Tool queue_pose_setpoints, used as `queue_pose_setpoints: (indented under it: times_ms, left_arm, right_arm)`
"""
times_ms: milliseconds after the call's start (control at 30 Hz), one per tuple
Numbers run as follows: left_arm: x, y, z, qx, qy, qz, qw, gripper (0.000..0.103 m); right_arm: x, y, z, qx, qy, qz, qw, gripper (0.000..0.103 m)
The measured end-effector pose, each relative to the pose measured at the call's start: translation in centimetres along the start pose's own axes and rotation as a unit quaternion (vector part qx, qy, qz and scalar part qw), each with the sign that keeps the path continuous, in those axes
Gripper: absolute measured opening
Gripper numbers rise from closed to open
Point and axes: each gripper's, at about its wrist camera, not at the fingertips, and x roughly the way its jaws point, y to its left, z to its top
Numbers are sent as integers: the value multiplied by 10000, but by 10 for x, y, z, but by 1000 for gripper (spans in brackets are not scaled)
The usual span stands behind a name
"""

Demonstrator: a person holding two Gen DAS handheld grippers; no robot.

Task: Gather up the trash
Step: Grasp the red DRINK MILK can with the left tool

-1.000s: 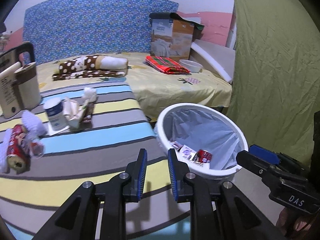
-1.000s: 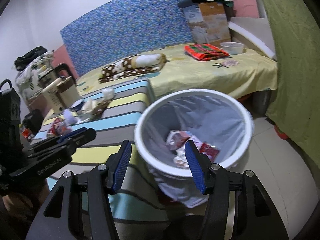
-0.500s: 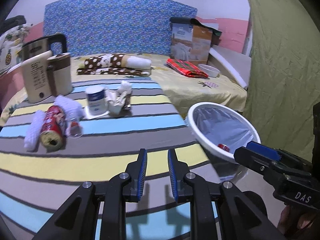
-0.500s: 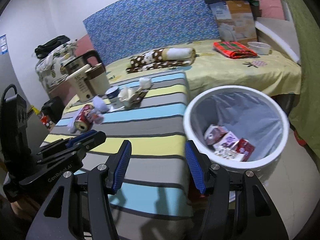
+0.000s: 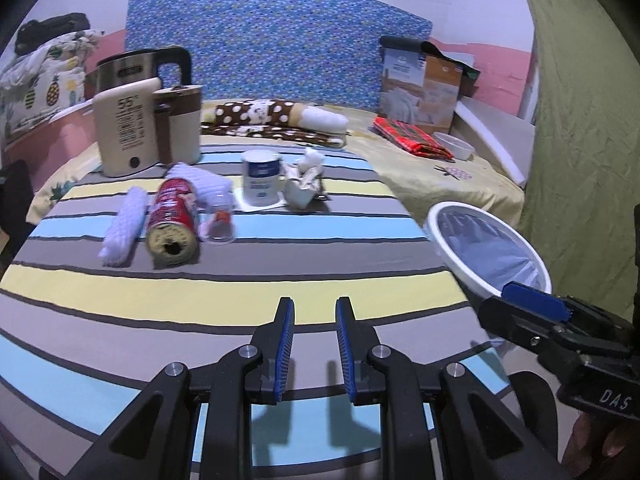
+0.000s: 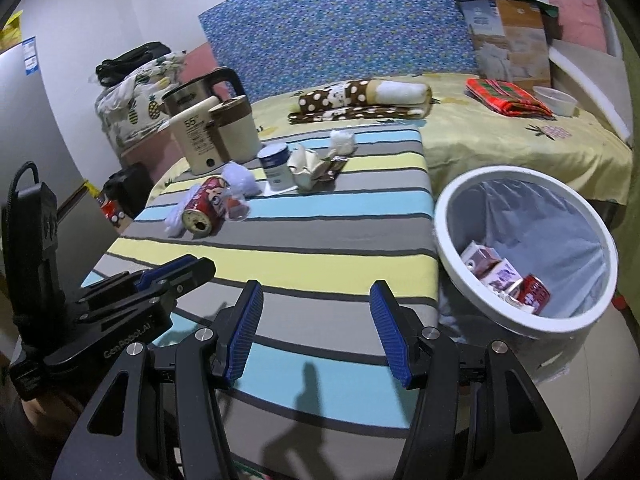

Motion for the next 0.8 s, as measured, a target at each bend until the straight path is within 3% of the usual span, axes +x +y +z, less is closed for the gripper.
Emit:
queue_pose_setpoints:
  times_ms: [167,300,500,700,800]
  left_arm:
    - [0,19,4,-150,-60,240,9996,23]
    - [1,36,9,-305,-96,412,9986,35]
    - [9,65,21,-487,-131,691,9963,36]
    - [22,82,34,-574,-222,888,9941,48]
    - [32,89,40,-627,-195,932,9935,49]
  right_arm:
    - [7,7,7,-76,-15,61,10000,57]
    - [15,14,13,-155,-19,101,9998,57]
    - [27,22,22,-227,-12,162,9996,57]
    - [39,22,33,-271,3,187,9995,57]
    - [46,22,40,-285,9,175,9994,57]
